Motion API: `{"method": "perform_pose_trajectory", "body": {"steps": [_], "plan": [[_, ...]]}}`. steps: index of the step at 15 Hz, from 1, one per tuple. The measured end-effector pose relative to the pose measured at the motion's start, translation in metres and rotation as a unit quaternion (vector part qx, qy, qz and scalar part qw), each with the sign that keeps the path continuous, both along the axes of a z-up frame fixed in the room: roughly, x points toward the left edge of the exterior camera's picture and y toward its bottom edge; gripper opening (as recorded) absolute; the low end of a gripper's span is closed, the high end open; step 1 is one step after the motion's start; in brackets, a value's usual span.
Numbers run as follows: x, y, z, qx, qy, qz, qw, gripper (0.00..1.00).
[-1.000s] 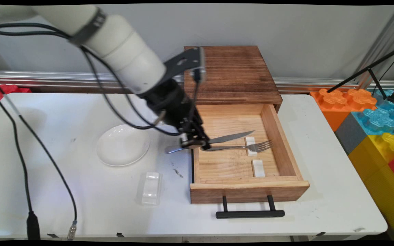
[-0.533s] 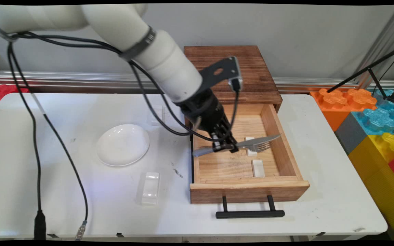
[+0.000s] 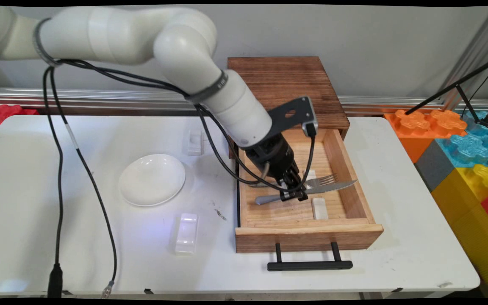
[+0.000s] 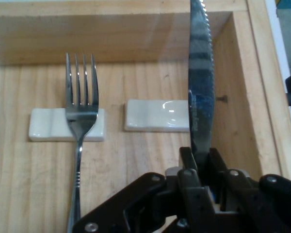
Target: Place the picked object into the drawer
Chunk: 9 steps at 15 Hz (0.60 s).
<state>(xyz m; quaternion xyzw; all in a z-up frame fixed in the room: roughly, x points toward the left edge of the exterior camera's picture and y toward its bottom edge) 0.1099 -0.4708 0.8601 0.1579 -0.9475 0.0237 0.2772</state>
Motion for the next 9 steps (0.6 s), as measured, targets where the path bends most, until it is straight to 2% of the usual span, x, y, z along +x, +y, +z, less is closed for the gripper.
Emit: {"method": "perform_pose_trajectory", "body": {"steps": [9], "plan": [[-0.009,-0.022,-0.051,0.025,0.000,0.003,0.9997,0.00]]}}
